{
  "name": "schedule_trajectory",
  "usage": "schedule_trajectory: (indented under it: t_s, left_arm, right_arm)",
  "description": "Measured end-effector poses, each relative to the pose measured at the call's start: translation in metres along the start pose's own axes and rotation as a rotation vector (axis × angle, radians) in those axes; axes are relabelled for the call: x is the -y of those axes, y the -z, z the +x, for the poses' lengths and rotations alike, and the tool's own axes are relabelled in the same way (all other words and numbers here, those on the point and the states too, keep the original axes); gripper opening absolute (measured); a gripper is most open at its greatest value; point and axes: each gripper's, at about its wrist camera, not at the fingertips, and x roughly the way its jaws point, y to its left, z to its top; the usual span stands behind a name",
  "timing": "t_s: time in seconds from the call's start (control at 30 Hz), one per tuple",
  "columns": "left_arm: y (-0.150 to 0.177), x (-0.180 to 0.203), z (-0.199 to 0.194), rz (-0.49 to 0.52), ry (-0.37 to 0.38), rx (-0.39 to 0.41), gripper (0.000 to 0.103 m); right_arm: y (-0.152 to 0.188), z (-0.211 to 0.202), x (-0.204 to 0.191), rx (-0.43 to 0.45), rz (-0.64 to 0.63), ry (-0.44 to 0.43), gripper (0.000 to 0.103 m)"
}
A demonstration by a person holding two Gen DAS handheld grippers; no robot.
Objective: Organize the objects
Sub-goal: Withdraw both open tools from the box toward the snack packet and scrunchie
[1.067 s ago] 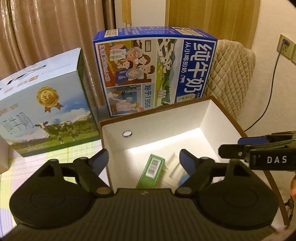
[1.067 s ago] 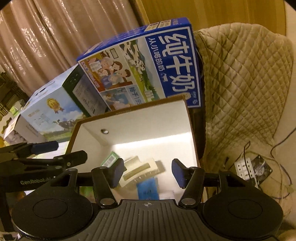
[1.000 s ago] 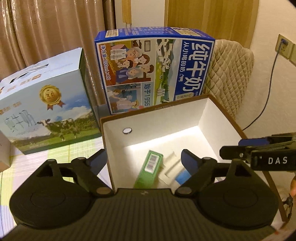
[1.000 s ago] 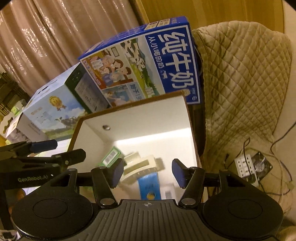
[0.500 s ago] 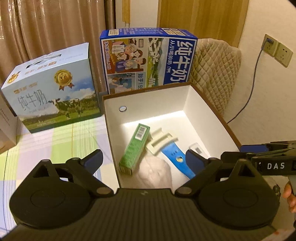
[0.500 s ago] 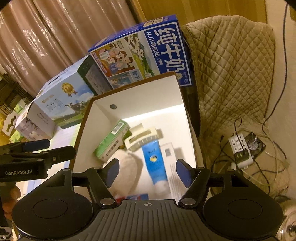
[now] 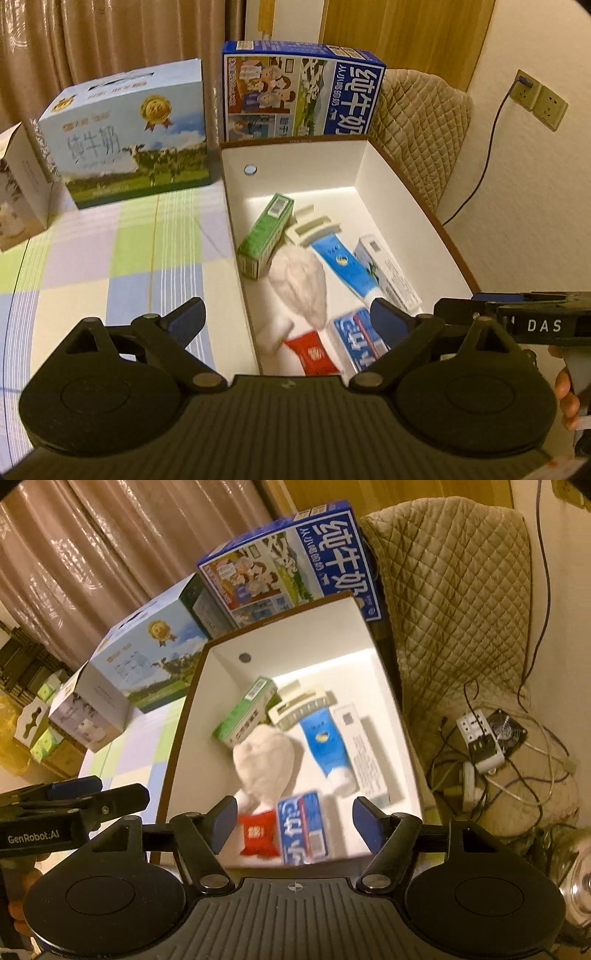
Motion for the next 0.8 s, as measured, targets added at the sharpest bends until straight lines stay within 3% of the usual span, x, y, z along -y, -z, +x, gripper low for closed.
schedule_trajectory:
  t_s: [0.8]
  left_arm:
    - [0.104, -0.051, -0.075, -0.064, -0.068, -0.042, 0.094]
  right_arm:
    - [0.091, -0.020, -0.057, -0.091, -0.027, -0.007, 0.066]
